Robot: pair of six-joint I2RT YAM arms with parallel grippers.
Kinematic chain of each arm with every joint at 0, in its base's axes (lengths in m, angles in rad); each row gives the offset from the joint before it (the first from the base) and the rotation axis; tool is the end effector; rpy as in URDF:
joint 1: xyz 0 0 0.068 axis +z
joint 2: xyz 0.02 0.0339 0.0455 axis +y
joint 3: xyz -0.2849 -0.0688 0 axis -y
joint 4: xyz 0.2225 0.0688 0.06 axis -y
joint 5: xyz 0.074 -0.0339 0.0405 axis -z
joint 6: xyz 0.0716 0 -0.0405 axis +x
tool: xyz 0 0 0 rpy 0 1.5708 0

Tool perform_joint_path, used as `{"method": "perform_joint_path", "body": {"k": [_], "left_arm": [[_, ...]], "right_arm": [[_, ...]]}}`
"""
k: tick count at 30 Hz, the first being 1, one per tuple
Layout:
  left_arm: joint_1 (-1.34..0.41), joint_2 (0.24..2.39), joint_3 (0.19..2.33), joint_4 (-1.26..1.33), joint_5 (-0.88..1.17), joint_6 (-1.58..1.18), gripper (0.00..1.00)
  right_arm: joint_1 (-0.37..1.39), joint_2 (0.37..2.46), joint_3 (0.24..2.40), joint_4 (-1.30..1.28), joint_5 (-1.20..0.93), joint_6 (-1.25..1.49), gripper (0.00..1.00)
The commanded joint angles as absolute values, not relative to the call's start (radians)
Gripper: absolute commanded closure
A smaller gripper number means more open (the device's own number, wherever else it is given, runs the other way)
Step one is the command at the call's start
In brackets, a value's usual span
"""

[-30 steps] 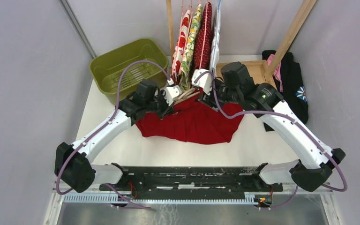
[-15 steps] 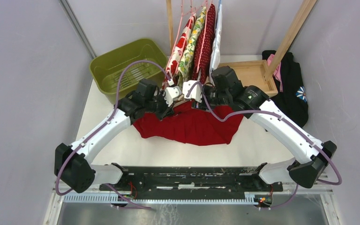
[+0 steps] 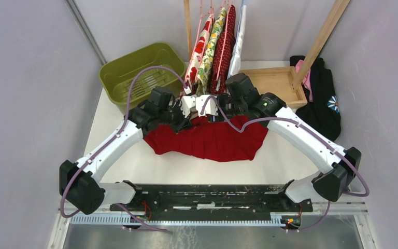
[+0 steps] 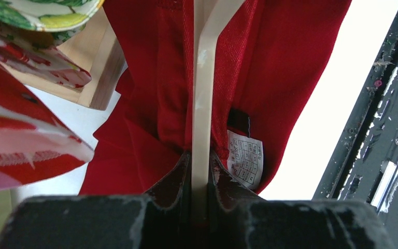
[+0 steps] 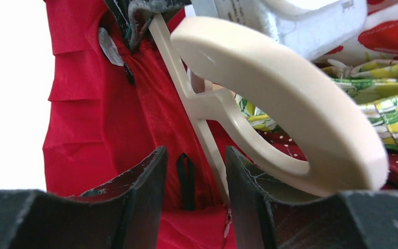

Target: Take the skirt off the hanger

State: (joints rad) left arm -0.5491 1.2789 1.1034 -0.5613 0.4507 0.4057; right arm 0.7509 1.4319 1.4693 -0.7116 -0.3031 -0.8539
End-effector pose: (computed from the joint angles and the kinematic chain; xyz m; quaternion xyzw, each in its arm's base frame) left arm 0.2141 -0.1676 0.3136 0.4899 0.7500 -0.2321 0.3791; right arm 0.2134 0.2284 0.3751 -0.6860 0.5721 0.1138 0.4349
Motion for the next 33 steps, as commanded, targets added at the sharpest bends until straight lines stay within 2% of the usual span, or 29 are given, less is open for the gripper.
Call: {"method": "perform_joint_path", "body": {"k": [1, 21, 33], "left_arm": [[-0.552, 1.217, 1.167, -0.508, 0.512, 0.444, 0.97], [-0.553, 1.224, 1.164, -0.509, 0.512, 0.448, 0.97], [-0.553, 1.207, 1.159, -0.515, 0.509, 0.455, 0.97]], "right_arm": [[0.755, 1.457, 1.522, -0.656, -0.285, -0.920, 0.49], [0.853, 1.445, 1.568, -0.772, -0.389, -0.994, 0.50], [0.851, 1.480, 1.539, -0.756, -0.203, -1.064, 0.51]]}}
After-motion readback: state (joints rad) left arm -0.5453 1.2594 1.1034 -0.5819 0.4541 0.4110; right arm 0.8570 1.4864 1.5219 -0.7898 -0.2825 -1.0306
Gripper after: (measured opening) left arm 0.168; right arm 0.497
